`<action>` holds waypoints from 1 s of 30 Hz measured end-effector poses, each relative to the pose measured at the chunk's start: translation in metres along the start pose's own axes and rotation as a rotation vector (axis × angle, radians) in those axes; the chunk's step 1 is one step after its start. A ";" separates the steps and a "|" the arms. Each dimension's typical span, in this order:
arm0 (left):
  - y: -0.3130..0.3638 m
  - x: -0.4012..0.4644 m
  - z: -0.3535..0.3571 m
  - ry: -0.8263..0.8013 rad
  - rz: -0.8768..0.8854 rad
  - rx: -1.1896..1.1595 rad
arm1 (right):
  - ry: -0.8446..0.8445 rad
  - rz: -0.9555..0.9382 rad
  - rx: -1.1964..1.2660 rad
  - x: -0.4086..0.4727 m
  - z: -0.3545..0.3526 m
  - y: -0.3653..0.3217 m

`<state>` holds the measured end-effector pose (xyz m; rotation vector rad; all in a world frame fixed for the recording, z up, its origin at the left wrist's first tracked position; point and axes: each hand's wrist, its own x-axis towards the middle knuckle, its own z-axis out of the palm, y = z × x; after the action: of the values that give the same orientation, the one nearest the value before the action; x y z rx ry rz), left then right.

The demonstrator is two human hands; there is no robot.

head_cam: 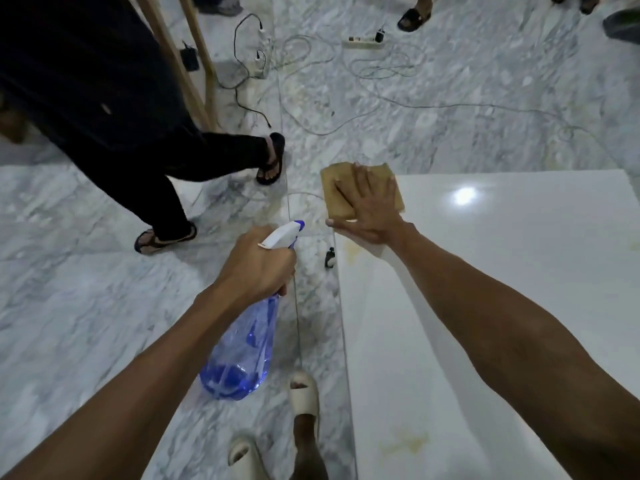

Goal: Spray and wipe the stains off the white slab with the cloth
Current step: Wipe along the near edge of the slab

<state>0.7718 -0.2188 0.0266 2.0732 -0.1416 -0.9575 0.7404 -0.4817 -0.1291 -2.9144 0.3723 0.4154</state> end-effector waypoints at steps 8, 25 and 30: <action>-0.003 -0.003 0.005 -0.030 -0.010 0.011 | 0.039 0.024 -0.052 0.004 0.015 -0.002; -0.045 -0.057 0.003 -0.011 0.022 0.143 | 0.130 0.040 0.009 -0.086 0.047 -0.044; -0.060 -0.104 0.013 -0.046 0.103 0.145 | 0.165 0.067 -0.009 -0.142 0.068 -0.061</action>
<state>0.6767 -0.1453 0.0388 2.1536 -0.3479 -0.9565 0.6080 -0.3786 -0.1436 -2.9604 0.4940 0.1858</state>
